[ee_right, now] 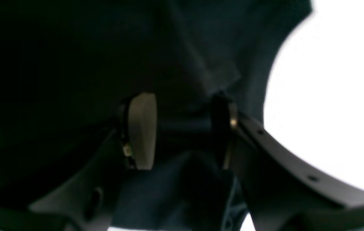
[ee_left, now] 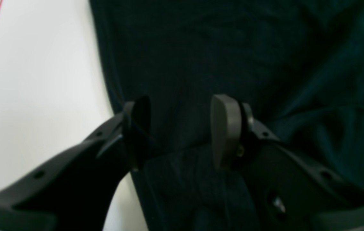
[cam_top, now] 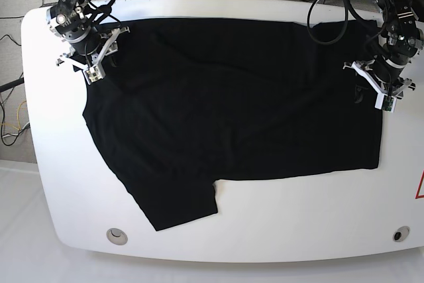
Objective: Fold the T-shirt properly
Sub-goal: 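Hold the shirt's side edges pinched in both grippers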
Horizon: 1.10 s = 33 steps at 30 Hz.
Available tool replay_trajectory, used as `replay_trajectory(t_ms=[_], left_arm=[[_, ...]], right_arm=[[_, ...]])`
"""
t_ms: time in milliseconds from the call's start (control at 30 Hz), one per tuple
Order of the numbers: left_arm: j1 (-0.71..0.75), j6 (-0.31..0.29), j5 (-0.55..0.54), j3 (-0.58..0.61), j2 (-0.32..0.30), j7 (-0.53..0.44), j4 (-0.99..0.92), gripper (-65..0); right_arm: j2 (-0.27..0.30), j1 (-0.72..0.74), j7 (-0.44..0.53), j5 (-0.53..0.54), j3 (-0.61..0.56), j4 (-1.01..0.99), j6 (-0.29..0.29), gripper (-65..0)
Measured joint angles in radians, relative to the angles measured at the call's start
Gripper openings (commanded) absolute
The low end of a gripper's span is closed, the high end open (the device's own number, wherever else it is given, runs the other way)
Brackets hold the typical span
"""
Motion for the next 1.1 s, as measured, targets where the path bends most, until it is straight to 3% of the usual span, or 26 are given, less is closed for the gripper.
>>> replay_trajectory(t_ms=[767, 1100], left_arm=[[-0.037, 0.004, -0.001, -0.006, 0.004, -0.009, 0.013, -36.8], [-0.027, 0.007, -0.004, -0.006, 0.005, -0.016, 0.013, -36.6]], right_arm=[[-0.008, 0.008, 0.0, 0.014, -0.032, 0.066, -0.008, -37.5], [0.023, 0.008, 0.0, 0.02, -0.011, 0.023, -0.005, -37.8]])
